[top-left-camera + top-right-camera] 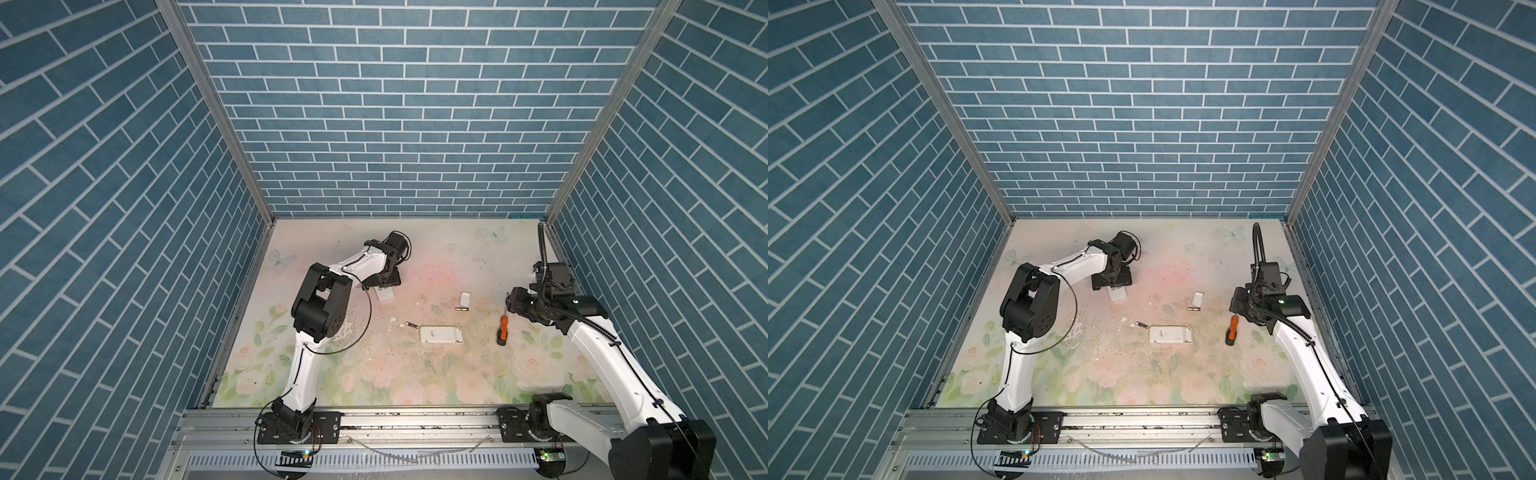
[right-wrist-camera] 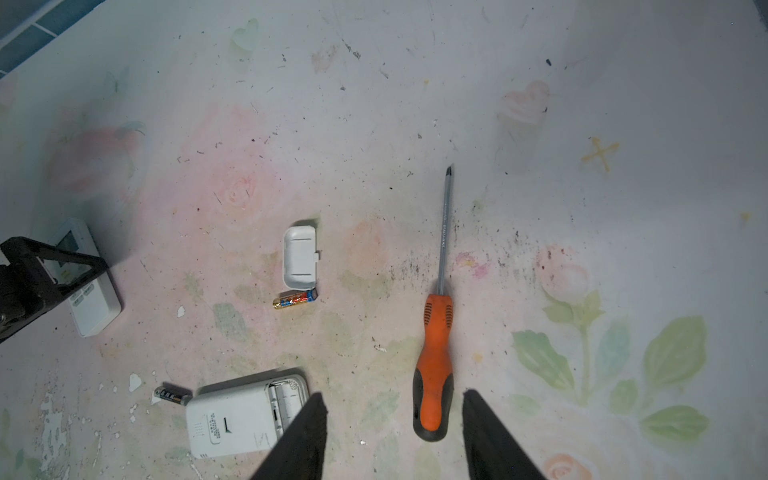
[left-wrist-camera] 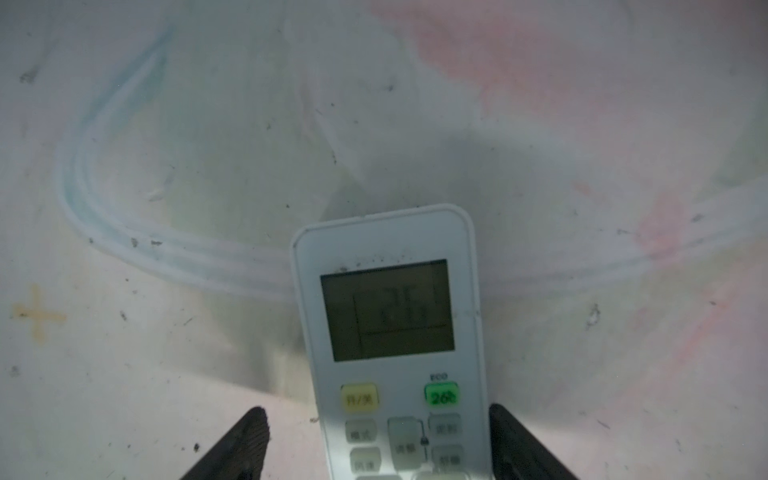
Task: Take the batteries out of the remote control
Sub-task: 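Grasp the white AC remote with display with the left gripper, lift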
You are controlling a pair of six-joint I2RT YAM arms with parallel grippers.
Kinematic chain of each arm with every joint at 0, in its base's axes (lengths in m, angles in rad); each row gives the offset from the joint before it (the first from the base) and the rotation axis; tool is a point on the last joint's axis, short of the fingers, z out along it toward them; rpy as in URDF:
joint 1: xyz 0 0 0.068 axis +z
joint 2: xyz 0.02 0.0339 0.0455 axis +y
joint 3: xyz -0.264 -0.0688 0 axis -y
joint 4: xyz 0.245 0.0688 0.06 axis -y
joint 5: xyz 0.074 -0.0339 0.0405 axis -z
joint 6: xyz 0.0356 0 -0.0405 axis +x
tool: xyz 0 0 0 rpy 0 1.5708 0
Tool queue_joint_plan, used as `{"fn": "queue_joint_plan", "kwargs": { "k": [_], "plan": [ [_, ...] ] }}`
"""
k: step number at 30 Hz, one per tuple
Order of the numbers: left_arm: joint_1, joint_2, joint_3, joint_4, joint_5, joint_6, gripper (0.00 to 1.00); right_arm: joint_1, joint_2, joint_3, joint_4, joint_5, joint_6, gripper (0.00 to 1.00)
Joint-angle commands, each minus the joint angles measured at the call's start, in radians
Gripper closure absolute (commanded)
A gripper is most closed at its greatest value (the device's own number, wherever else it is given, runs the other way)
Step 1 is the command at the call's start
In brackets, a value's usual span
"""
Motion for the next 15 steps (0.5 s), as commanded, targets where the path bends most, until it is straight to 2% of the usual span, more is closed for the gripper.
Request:
{"fn": "queue_joint_plan", "kwargs": {
  "k": [1, 6, 9, 10, 15],
  "plan": [
    [0.003, 0.039, 0.029, -0.019, -0.001, -0.013, 0.17, 0.004, -0.003, 0.055, -0.027, -0.009, -0.020, 0.46],
    [0.002, 0.063, 0.024, -0.013, 0.012, -0.011, 0.27, 0.003, -0.006, 0.074, -0.045, -0.008, -0.021, 0.46],
    [0.006, 0.065, 0.009, 0.000, 0.017, -0.009, 0.44, 0.004, -0.017, 0.078, -0.050, -0.009, -0.015, 0.47],
    [0.007, 0.063, 0.002, 0.005, 0.017, -0.009, 0.47, 0.004, -0.021, 0.078, -0.052, -0.008, -0.012, 0.47],
    [0.015, 0.043, -0.049, 0.041, 0.036, -0.004, 0.52, 0.006, -0.046, 0.084, -0.051, -0.024, -0.005, 0.48]
  ]
}}
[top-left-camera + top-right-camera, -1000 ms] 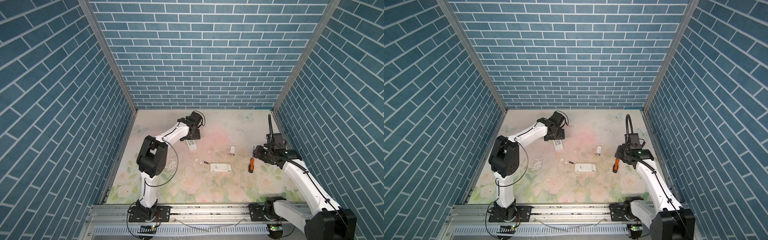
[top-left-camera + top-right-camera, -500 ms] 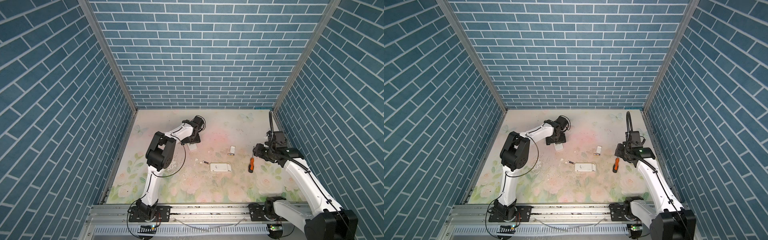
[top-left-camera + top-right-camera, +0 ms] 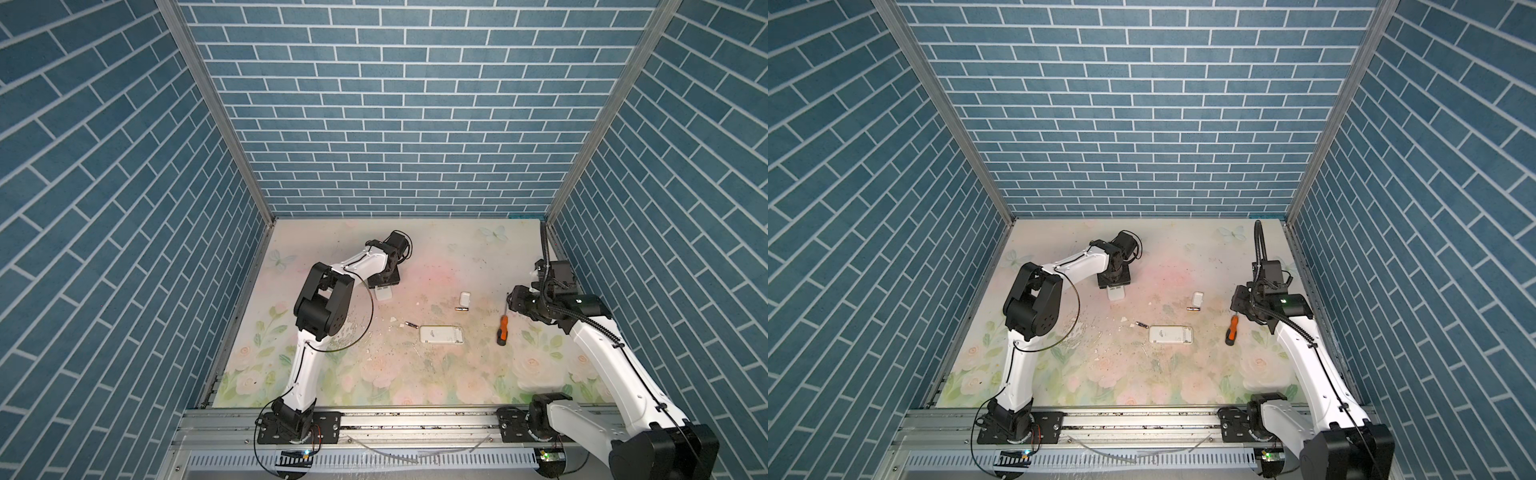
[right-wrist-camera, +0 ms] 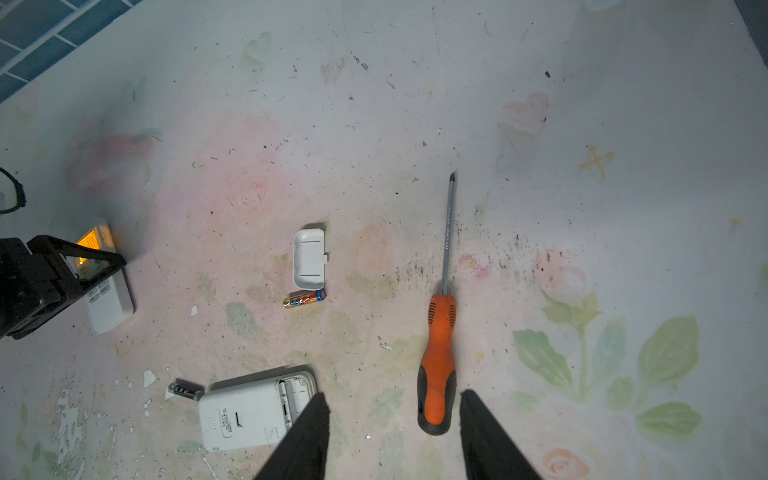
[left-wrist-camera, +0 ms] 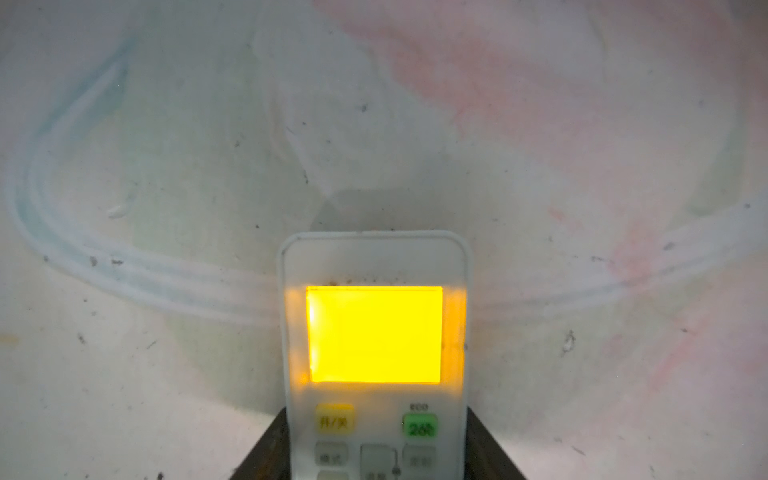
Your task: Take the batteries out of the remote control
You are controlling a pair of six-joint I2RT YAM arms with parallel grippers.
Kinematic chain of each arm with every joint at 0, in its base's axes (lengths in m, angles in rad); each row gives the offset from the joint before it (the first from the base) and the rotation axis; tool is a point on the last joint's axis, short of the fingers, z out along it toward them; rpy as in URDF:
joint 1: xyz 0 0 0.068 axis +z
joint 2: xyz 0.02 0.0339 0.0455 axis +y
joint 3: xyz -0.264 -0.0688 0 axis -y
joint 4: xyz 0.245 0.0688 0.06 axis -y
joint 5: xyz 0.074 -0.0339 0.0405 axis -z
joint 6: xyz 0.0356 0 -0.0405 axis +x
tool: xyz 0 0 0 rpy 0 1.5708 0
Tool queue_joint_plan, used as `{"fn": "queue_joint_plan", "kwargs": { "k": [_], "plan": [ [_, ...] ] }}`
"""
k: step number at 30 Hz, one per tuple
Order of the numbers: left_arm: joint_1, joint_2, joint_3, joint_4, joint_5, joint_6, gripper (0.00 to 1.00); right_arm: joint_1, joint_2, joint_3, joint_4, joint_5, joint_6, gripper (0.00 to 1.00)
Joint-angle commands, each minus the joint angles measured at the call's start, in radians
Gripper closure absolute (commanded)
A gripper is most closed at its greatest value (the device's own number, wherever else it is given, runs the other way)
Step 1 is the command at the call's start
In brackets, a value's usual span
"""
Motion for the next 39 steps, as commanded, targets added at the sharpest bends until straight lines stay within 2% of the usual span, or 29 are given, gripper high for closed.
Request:
{"fn": "queue_joint_plan", "kwargs": {
  "k": [1, 8, 14, 24, 31, 36, 39],
  "plan": [
    [0.017, 0.019, -0.069, 0.005, 0.028, 0.005, 0.53, 0.006, -0.025, 0.052, -0.022, -0.018, -0.007, 0.48],
    [0.025, -0.063, -0.185, 0.120, 0.113, -0.002, 0.55, 0.035, -0.016, 0.028, 0.026, -0.092, 0.002, 0.50],
    [0.030, -0.190, -0.320, 0.269, 0.226, -0.039, 0.55, 0.131, 0.008, -0.001, 0.120, -0.118, 0.043, 0.51],
    [0.065, -0.412, -0.546, 0.534, 0.387, -0.158, 0.56, 0.316, 0.091, -0.054, 0.444, -0.168, 0.110, 0.54],
    [0.069, -0.482, -0.622, 0.669, 0.453, -0.233, 0.57, 0.471, 0.201, -0.066, 0.665, -0.132, 0.133, 0.55],
    [0.069, -0.529, -0.646, 0.688, 0.458, -0.243, 0.57, 0.519, 0.274, -0.064, 0.791, -0.131, 0.190, 0.55],
    [0.068, -0.555, -0.653, 0.692, 0.458, -0.248, 0.57, 0.552, 0.327, -0.029, 0.800, -0.135, 0.197, 0.53]
  ]
}}
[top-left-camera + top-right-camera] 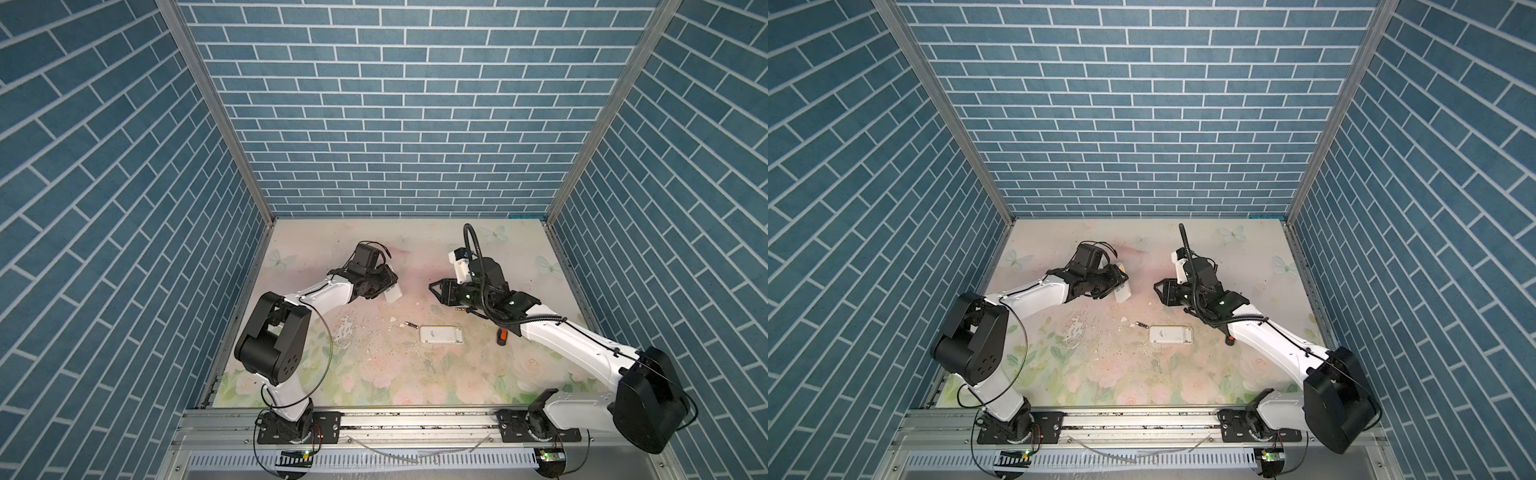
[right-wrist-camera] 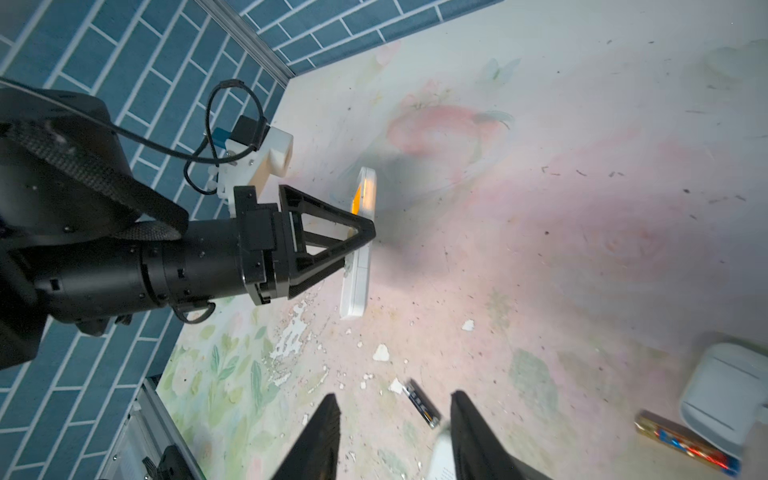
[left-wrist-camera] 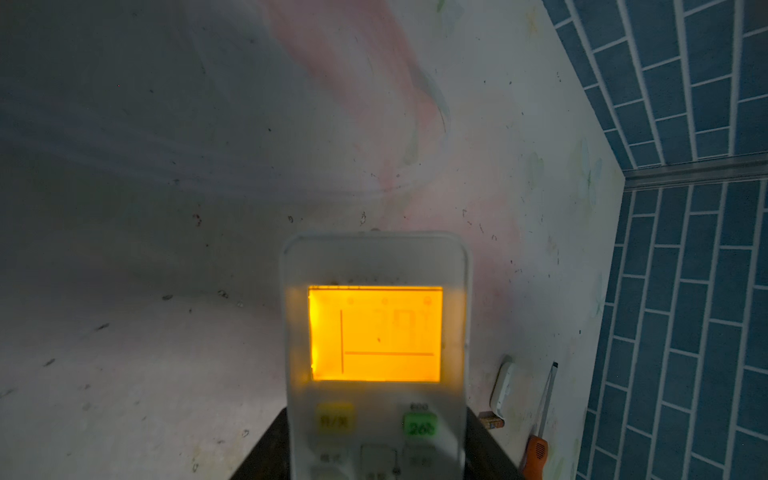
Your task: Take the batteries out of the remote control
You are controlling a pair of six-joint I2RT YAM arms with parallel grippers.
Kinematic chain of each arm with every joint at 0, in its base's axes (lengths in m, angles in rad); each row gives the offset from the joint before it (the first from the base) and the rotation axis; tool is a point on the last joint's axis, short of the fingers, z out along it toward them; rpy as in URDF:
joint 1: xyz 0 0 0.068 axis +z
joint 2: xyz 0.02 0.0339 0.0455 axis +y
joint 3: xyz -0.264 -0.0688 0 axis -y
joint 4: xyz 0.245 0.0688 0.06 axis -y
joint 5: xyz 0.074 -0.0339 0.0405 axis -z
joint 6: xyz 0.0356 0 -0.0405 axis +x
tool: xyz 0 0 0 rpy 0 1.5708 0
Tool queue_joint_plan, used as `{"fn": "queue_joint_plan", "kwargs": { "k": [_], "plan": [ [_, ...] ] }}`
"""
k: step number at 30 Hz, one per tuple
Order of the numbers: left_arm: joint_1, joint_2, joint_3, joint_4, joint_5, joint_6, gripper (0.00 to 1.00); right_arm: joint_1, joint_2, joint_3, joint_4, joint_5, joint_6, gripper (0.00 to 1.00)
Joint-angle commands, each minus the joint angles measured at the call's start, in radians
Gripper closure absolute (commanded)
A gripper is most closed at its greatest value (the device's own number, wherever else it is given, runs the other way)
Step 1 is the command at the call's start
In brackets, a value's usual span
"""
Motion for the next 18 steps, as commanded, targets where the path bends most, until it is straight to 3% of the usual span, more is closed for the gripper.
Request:
{"fn": "queue_joint_plan", "kwargs": {
  "k": [1, 18],
  "plan": [
    [0.004, -0.047, -0.009, 0.041, 0.013, -0.013, 0.57, 0.034, 0.052, 0.023, 0.079, 0.012, 0.041, 0.53],
    [-0.003, -0.141, -0.032, 0.058, 0.023, -0.040, 0.57, 0.095, 0.273, 0.222, 0.097, 0.022, 0.041, 0.48]
  ]
}}
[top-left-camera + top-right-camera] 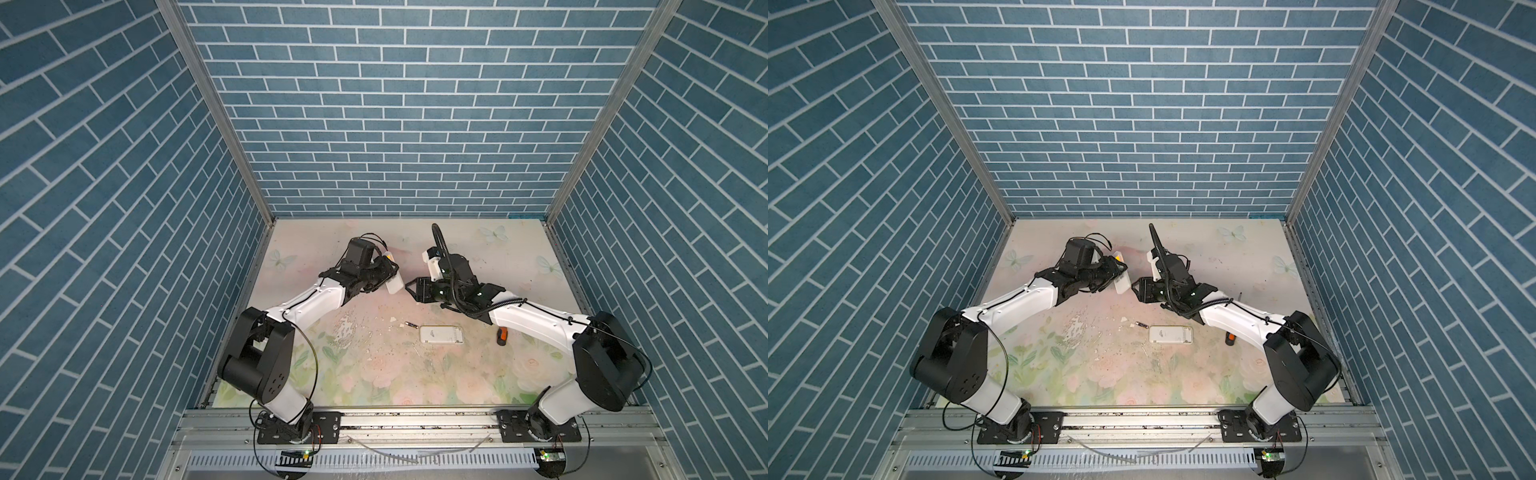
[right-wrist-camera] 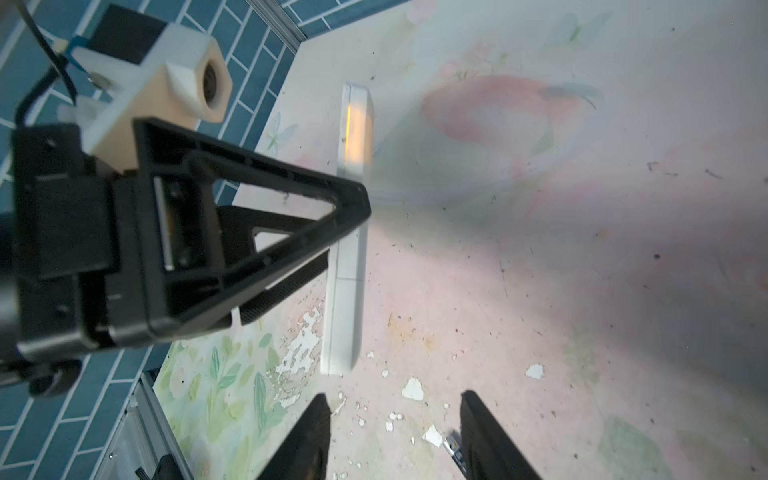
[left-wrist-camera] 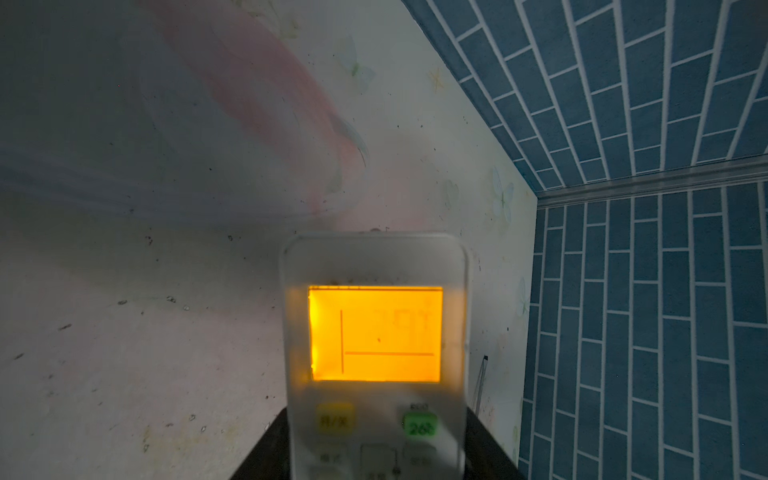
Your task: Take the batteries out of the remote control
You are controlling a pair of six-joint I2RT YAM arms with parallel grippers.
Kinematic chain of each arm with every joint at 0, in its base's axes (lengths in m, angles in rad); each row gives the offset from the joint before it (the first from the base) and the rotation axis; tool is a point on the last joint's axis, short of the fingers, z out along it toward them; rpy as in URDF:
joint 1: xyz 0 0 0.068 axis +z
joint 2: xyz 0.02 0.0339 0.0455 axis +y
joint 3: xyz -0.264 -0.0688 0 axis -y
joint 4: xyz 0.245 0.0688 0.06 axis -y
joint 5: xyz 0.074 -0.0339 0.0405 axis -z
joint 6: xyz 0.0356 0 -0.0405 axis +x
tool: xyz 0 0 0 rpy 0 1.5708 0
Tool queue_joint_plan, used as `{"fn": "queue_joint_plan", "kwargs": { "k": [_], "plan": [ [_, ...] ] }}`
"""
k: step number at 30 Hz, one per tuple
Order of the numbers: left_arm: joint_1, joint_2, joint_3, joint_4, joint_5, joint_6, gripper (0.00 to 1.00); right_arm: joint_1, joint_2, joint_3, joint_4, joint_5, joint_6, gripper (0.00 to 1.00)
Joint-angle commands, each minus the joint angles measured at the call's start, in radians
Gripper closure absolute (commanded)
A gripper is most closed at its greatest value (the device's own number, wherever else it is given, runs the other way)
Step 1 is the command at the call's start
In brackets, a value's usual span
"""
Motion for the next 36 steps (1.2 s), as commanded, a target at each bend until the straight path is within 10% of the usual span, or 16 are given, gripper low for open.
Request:
{"fn": "queue_joint_plan", "kwargs": {
  "k": [1, 24, 36],
  "plan": [
    [-0.004, -0.026, -0.019, 0.027, 0.010, -0.007, 0.57, 0.007, 0.036, 0.074, 0.029, 0.001, 0.027, 0.48],
    [-0.010, -0.073, -0.059, 0.109, 0.015, -0.038, 0.58, 0.014, 0.211, 0.202, 0.109, -0.061, 0.104, 0.62],
    [-0.012, -0.081, -0.074, 0.131, 0.003, -0.044, 0.50, 0.017, 0.215, 0.208, 0.110, -0.058, 0.101, 1.00]
  ]
}}
